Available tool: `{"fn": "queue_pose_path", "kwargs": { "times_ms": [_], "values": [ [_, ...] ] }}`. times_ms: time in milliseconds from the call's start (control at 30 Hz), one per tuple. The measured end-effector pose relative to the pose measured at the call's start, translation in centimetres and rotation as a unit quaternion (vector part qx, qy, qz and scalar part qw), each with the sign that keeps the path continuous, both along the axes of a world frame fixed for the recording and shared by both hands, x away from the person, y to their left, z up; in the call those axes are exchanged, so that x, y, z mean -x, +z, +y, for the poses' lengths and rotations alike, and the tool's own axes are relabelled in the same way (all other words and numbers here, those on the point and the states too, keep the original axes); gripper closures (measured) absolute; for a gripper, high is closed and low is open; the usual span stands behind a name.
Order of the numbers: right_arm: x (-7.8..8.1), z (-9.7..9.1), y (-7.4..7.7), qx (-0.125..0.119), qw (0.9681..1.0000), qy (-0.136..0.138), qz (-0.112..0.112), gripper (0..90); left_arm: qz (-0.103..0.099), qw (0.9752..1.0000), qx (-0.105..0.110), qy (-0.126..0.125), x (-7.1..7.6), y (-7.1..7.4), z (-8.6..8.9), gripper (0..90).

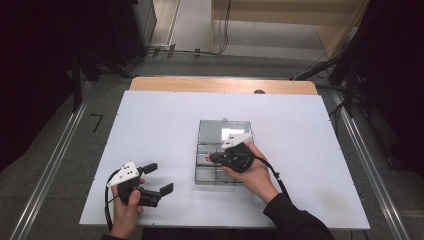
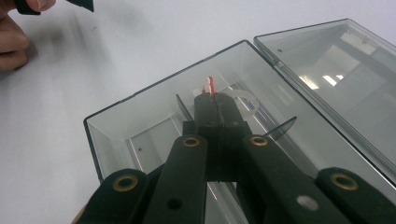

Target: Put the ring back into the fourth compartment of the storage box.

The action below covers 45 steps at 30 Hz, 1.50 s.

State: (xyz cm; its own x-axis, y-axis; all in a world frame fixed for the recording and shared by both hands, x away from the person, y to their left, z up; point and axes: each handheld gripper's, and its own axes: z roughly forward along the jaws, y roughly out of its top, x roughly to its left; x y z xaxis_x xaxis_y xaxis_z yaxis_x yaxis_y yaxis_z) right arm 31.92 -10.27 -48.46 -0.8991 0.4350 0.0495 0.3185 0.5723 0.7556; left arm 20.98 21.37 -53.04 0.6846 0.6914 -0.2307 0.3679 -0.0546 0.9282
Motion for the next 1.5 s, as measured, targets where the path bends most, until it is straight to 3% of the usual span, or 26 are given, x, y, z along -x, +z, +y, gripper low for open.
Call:
{"fn": "queue_pose_path", "kwargs": {
  "times_ms": [700,1100,1500],
  "values": [
    [-0.5,0.5,-0.3,0.024,0.9994,0.002,0.026,88.4,0.001,1.0000,-0.001,0.000,0.0,0.0,-0.1,0.0],
    [-1.0,0.1,-0.3,0.002,0.9986,0.004,0.052,82.4,0.001,1.0000,-0.002,-0.001,0.0,0.0,-0.1,0.0],
    [-0.8,-0.7,0.3,-0.022,0.9990,-0.009,0.037,50.2,0.001,1.0000,-0.002,-0.001,0.0,0.0,-0.1,0.0]
  ]
}}
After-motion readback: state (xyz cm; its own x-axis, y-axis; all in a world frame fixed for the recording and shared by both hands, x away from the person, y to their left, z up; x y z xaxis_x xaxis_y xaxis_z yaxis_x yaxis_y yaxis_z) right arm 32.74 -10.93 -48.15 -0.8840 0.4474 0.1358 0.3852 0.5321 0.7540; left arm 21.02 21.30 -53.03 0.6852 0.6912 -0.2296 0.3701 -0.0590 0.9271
